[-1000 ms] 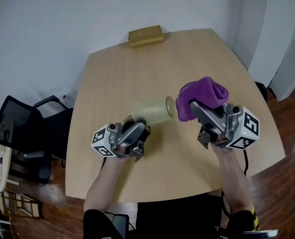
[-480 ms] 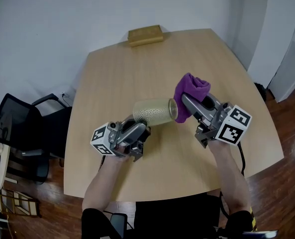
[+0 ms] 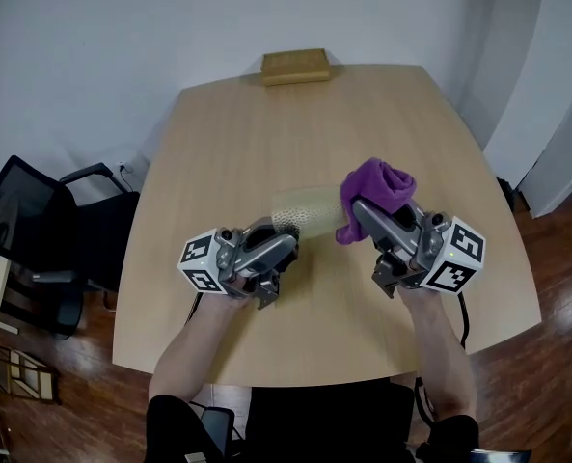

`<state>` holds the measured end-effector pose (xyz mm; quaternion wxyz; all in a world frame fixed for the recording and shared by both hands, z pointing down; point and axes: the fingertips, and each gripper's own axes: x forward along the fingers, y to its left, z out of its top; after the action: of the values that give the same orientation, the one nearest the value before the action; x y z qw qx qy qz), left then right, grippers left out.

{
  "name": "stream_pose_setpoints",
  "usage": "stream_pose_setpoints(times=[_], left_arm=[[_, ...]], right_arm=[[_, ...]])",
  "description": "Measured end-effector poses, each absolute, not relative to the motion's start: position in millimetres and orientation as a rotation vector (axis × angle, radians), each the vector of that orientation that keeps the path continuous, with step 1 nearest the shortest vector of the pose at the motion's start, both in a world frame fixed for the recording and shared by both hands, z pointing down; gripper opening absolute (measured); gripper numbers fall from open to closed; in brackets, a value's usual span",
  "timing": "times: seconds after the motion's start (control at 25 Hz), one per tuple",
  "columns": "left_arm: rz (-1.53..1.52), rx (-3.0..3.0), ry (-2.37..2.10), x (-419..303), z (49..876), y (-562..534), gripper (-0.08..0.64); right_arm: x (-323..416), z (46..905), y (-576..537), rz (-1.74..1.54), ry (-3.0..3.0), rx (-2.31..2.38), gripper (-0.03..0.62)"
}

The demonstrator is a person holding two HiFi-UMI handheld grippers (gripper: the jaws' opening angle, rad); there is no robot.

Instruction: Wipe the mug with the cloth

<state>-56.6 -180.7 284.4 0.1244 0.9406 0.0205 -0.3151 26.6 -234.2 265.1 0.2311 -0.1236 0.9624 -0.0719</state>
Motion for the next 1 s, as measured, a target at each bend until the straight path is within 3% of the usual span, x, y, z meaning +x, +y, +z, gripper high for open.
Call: stream_pose_setpoints(times=[0.2, 0.48, 0.8, 1.0], left_arm=[[-0.948, 2.710, 0.048, -62.1, 286.7, -183.6, 0.043], [-0.958, 2.711, -0.005, -66.3, 287.0, -187.5, 0.043], [-0.943, 2.706, 0.026, -63.0, 288.1, -185.4, 0.044], [-0.940, 2.716, -0.009, -65.1, 288.7, -187.6, 0.043]], right_arm=[[44.4, 290.2, -267.0, -0.268, 2.693, -0.631, 0.057], [44.1, 251.9, -220.1, -0.101, 2.599, -0.302, 0.057], [38.2, 297.5, -267.6, -0.250, 2.741, -0.671, 0.057], [50.6, 254.6, -232.3, -0.076, 2.612, -0.437, 0.057]])
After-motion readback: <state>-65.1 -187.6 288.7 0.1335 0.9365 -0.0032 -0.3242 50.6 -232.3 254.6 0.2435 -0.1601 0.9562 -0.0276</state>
